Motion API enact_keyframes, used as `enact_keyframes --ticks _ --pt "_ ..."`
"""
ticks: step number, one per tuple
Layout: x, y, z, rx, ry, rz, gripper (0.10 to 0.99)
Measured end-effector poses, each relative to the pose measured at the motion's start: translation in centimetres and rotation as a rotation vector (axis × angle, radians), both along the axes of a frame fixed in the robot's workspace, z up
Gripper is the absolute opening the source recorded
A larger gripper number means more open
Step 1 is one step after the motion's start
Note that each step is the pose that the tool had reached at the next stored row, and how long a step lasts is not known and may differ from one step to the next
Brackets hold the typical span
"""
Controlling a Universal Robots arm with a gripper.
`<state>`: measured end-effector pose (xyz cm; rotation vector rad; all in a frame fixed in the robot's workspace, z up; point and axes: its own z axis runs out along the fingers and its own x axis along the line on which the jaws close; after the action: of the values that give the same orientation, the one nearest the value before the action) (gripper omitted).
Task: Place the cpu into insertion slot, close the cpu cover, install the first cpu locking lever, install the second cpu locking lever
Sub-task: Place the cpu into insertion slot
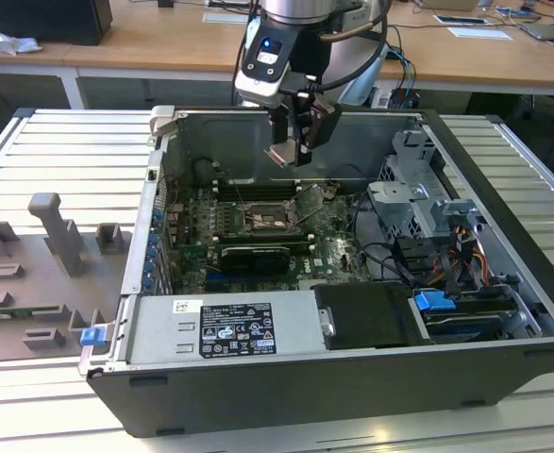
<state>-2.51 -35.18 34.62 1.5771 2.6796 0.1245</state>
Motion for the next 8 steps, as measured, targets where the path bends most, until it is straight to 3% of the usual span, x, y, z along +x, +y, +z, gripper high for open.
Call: enact_keyframes --ticks 8 --pt "0.0 0.0 -0.58 -0.02 0.0 -0.016 0.541"
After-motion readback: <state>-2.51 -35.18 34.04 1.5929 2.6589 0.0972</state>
